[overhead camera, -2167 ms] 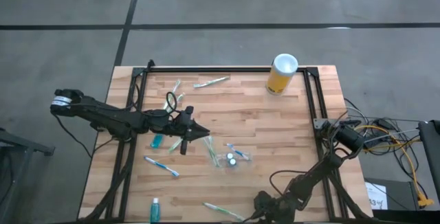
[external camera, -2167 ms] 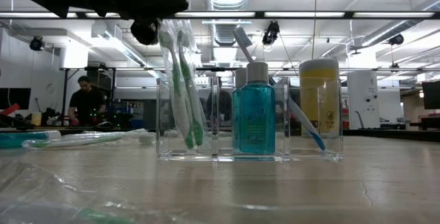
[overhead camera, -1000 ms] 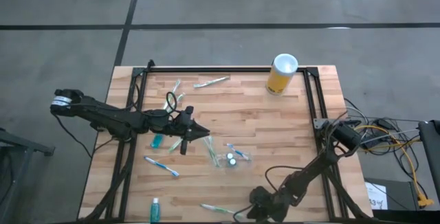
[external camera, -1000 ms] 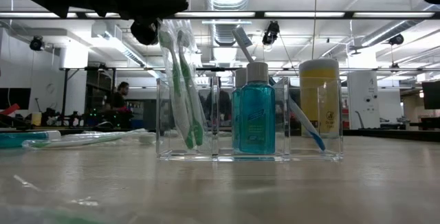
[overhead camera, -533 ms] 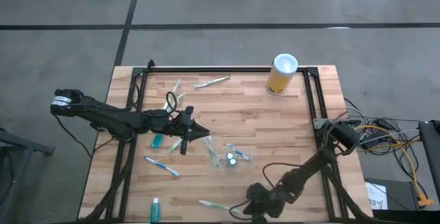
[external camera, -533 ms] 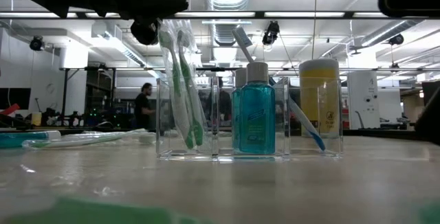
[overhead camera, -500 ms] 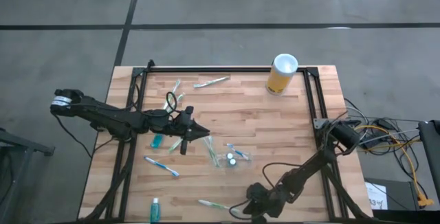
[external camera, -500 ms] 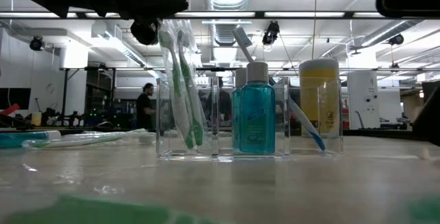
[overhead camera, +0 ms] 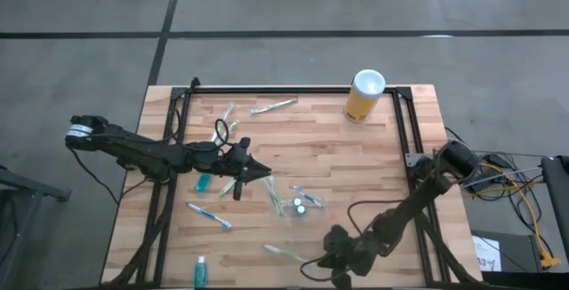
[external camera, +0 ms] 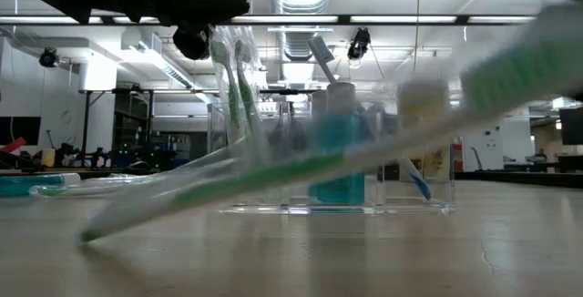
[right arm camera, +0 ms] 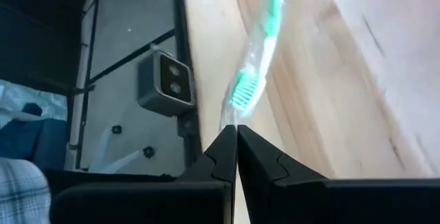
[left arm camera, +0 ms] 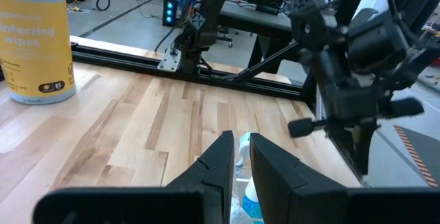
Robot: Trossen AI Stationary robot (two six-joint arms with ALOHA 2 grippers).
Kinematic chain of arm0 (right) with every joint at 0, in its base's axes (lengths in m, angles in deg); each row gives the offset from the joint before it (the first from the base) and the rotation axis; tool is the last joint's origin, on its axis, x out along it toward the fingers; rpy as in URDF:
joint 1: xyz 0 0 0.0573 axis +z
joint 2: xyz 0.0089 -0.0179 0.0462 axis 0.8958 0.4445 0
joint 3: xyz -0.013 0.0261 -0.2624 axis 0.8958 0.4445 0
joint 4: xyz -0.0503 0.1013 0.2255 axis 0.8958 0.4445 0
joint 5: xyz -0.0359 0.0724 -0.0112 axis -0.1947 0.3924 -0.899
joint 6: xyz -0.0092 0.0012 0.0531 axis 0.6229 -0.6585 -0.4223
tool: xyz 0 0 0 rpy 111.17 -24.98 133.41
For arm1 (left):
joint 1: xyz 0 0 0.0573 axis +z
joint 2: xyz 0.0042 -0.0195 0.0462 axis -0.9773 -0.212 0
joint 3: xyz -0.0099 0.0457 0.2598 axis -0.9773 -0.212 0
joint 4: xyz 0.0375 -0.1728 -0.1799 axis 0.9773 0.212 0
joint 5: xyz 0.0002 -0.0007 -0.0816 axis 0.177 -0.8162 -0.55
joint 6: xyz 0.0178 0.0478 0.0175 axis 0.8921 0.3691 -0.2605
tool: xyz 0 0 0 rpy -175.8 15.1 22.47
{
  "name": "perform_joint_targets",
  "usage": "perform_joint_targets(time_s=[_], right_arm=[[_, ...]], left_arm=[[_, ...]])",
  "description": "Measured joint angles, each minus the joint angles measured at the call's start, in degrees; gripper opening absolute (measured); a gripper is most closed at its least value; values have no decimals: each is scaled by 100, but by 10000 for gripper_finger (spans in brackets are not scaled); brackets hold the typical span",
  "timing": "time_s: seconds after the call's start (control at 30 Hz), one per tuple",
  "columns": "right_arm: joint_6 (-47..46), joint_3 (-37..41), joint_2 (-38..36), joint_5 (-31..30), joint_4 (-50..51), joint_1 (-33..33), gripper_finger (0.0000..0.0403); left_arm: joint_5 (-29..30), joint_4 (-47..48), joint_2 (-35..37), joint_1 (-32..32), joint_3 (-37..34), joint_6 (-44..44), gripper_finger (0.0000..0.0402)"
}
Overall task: Pick & Place toothbrushing station
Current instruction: Put the green toothbrush into the transparent organizer
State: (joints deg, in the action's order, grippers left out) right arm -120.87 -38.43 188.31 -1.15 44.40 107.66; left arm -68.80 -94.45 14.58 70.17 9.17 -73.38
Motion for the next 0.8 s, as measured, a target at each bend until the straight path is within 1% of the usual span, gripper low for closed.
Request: perform_joint_targets(time_s=[0.23,0.4,0.47,0.8], right_arm=[[542,0,-526,4,147,-150,8],[575,2,-931,76,378,-357,8],[653,0,-1116,186,356,-460,8],[1036,0,-1789,229,339,-770,8]], left_arm=[[0,11,0,0,0,0,53],[0,15,0,0,0,0,53],[0,29,0,0,0,0,53],[0,39,0,-1,0,0,53]])
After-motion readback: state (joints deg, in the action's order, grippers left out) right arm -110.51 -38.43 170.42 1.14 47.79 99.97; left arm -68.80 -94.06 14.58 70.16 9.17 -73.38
